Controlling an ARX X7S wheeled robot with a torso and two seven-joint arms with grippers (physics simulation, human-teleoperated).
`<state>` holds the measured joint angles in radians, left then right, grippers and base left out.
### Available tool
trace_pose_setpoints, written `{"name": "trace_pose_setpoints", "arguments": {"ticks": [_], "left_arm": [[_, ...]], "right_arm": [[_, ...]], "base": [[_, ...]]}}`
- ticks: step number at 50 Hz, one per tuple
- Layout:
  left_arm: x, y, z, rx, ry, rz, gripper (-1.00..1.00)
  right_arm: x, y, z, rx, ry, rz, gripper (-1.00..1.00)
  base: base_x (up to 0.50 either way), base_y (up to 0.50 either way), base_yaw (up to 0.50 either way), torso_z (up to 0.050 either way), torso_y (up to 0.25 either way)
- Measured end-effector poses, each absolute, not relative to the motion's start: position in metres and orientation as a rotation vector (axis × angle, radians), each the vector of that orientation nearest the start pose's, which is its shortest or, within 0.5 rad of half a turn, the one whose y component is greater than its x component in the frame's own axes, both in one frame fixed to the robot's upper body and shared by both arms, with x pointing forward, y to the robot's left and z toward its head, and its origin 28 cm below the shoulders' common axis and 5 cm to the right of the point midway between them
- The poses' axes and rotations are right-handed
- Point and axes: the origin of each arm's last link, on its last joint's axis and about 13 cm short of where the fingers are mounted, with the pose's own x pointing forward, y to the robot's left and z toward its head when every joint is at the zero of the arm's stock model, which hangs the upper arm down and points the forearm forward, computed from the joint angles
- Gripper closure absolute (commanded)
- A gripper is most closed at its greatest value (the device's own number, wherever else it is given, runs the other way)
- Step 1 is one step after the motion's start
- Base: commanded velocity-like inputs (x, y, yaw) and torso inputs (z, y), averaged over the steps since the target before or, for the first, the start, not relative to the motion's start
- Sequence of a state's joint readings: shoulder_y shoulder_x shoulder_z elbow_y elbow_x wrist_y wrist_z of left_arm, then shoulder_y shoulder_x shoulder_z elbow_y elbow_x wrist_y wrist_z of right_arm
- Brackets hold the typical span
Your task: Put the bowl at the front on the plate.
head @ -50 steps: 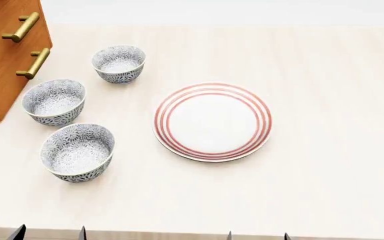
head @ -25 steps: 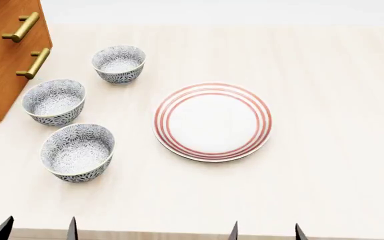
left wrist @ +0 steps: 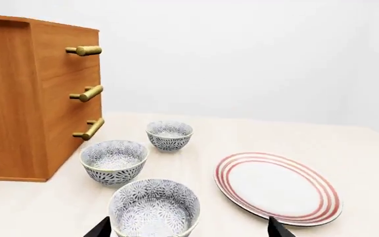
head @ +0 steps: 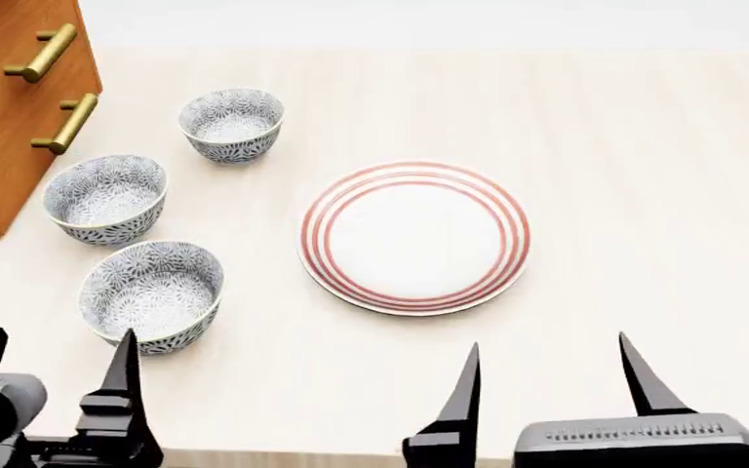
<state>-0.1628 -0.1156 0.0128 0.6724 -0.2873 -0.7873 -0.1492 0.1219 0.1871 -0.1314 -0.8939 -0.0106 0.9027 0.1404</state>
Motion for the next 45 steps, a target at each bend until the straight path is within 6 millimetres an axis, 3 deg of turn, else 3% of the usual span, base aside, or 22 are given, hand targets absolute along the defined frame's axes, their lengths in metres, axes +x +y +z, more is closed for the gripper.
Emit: {"name": "trace_pose_setpoints", "arguments": {"ticks": [18, 45], "left_arm": [[0.212, 0.204, 0.191, -0.128, -0.106, -0.108, -1.00], [0.200, 0.198, 0.253, -0.150, -0.184, -0.200, -1.00]], "right_arm": [[0.185, -0.103, 0.213, -0.363, -0.162, -0.008, -1.00], [0.176, -0.109, 0.286, -0.383, -0.270, -0.016, -1.00]], "base": [[0.00, 0.00, 0.00, 0.000, 0.000], [0.00, 0.00, 0.00, 0.000, 0.000]]}}
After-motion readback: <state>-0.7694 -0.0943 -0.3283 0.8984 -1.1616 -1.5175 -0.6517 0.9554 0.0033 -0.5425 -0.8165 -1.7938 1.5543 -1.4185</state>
